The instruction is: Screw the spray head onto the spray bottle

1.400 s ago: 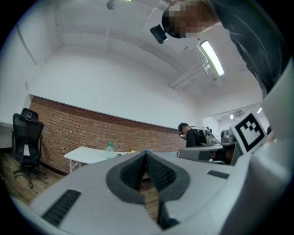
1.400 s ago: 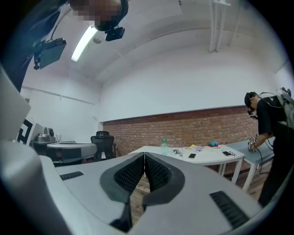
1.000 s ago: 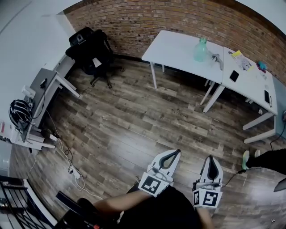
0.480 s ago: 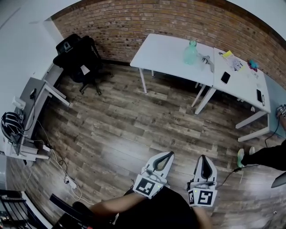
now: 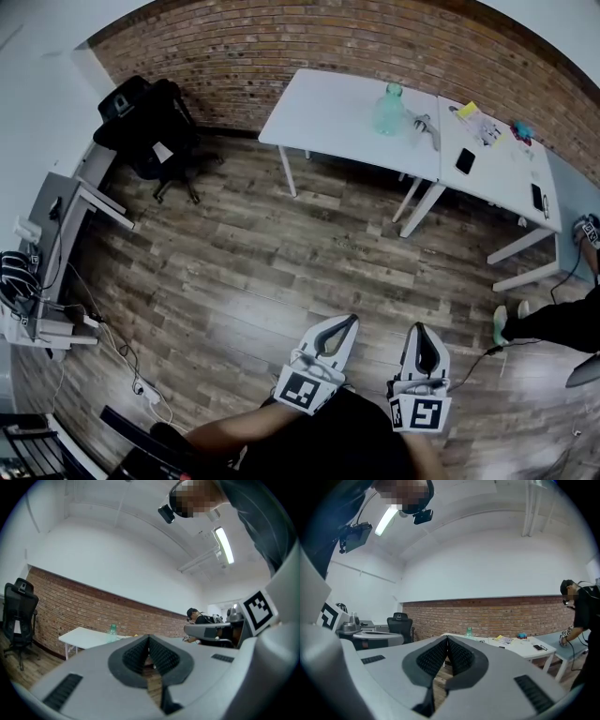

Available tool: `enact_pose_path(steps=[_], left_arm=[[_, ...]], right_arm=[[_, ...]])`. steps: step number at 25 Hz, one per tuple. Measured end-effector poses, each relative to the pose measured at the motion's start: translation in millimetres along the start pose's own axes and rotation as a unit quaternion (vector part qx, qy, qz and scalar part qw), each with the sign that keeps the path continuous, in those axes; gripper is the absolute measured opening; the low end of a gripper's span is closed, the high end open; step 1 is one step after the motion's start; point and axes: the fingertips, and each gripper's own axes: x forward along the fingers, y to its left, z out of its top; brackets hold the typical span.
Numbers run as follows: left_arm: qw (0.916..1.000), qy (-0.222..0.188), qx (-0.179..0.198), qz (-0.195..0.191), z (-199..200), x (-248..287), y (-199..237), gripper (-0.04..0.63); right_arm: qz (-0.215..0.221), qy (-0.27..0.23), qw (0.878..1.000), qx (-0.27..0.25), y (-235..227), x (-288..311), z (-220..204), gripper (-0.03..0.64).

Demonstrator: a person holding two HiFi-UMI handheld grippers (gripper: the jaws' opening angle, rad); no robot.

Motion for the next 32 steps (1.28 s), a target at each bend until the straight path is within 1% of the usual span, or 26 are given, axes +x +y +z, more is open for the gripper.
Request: enact_pose_path(steps=[2,6,13,18,22,25,28,32], left_arm=[[1.0000,0.004,-0.004,-0.002,-1,3,6,0.002],[1.0000,-0.003,-0.006,-0.005,4,5,18,0.002],[0.9998,-0.005,-0.016,-0.009,1,0,38,0.002],[0.9991,0.003,-0.043,0.004,-4,-7,60,0.002],[0.9993,-0.009,-0.033,0.011,1,-14,75,0.002],[0.9987,-0.005,-0.048,0.017,6,-15,78,0.002],[0.9989,-0.006,-0.042,0.021,4,-19,82,0.002],[0.9983,0.003,-0.051,0.029,0,-25,90,0.002]], right_arm=[[-0.005,0.003,1.000,-0.001,-1,5,0,0.008],[-0.015,0.005,1.000,-0.005,1,13,2,0.008],[-0.017,0.019,1.000,-0.007,20,25,-6,0.008],[-0.010,0.029,1.000,-0.002,39,32,-12,0.008],[-0.006,0.027,1.000,0.001,48,42,-8,0.008],[-0.002,0.024,1.000,0.000,50,49,-4,0.008],[0.006,0.027,1.000,-0.001,57,54,-6,0.008],[0.020,0.034,0.999,-0.001,67,61,-9,0.008]])
